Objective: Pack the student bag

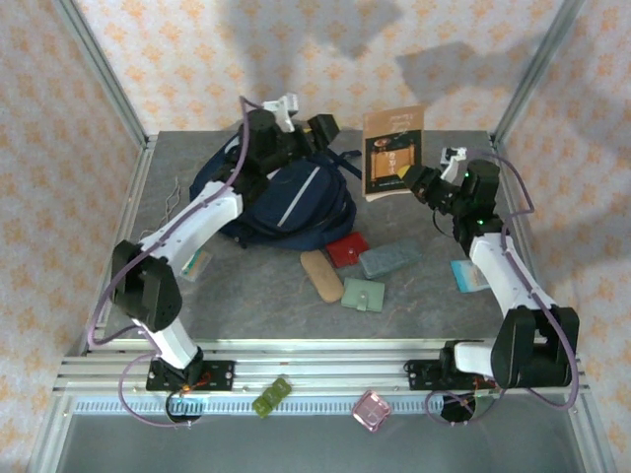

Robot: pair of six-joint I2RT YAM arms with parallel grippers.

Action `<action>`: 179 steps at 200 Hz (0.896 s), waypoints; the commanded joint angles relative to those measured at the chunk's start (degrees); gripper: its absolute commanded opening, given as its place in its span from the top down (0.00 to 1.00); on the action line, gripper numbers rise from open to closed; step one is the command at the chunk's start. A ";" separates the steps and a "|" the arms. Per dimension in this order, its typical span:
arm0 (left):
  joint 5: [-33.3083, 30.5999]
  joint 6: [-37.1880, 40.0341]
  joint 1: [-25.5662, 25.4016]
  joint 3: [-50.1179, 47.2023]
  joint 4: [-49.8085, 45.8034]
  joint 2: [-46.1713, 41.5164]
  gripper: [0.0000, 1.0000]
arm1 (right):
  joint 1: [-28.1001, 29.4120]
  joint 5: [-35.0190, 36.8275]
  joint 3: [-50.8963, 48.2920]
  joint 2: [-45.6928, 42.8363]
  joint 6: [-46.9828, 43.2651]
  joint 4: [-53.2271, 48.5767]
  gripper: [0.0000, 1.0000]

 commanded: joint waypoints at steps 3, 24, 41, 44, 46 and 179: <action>8.20 -0.57 0.51 -6.54 6.51 -2.22 0.18 | 1.38 -8.20 1.84 -3.28 0.01 5.32 1.00; 9.33 0.03 0.90 -11.86 8.69 -4.94 0.16 | 3.43 -10.39 2.30 -4.57 -0.60 5.03 1.00; 11.02 -0.66 0.89 -15.19 11.43 -5.89 0.16 | 5.78 -12.21 2.26 -4.55 -0.59 6.06 1.00; 11.28 -0.72 0.89 -15.62 11.85 -6.03 0.15 | 6.18 -12.52 2.30 -4.58 -0.56 6.27 1.00; 11.46 -0.78 0.89 -15.85 12.11 -6.14 0.15 | 6.42 -12.76 2.30 -4.52 -0.55 6.46 1.00; 24.73 -29.13 1.92 -28.13 65.80 -2.18 0.29 | 9.28 -18.71 1.72 -5.12 10.62 17.05 1.00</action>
